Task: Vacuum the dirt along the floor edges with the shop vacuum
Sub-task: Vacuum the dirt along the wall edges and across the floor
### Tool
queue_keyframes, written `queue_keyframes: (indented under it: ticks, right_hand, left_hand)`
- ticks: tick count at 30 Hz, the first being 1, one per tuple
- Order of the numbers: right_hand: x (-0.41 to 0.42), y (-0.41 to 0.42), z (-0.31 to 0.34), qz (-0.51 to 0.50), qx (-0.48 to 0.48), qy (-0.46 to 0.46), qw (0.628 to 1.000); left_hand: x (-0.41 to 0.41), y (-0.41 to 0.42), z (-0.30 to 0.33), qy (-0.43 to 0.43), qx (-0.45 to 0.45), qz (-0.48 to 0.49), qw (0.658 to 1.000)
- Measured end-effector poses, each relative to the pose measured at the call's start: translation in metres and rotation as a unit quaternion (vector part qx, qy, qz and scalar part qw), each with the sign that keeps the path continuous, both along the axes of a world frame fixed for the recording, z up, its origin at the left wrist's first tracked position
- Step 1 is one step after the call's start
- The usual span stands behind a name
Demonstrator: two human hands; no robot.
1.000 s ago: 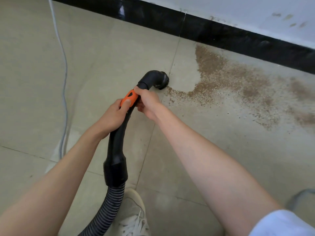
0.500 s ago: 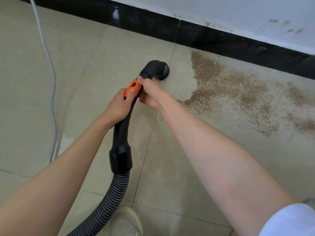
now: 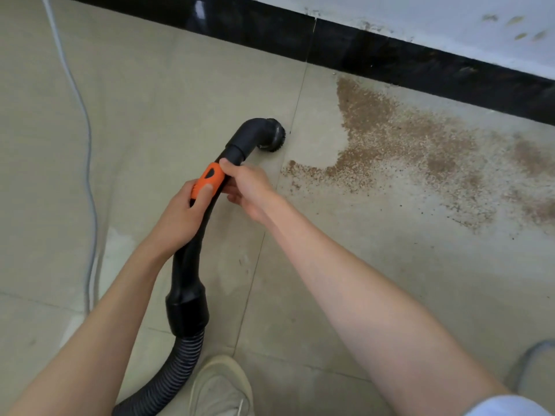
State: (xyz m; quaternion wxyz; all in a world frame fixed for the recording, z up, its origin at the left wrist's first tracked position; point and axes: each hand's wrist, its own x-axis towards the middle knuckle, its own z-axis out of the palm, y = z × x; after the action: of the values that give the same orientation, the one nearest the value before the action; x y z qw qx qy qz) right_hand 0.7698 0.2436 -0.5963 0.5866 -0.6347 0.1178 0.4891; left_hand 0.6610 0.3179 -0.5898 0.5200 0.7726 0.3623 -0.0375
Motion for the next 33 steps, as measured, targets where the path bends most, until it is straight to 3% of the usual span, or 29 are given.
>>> queue_keyframes:
  ticks: [9, 28, 33]
  right_hand:
    - [-0.044, -0.007, 0.014, -0.001, 0.023, 0.057, 0.998]
    - [-0.007, -0.081, 0.021, -0.149, -0.04, 0.028, 0.988]
    - [-0.01, -0.068, 0.024, -0.127, -0.029, 0.04, 0.991]
  left_hand:
    - [-0.044, -0.009, 0.011, 0.024, 0.037, 0.007, 0.999]
    - [0.018, -0.064, 0.008, 0.009, -0.029, -0.119, 0.992]
    - [0.01, -0.054, 0.008, 0.011, -0.012, -0.088, 0.996]
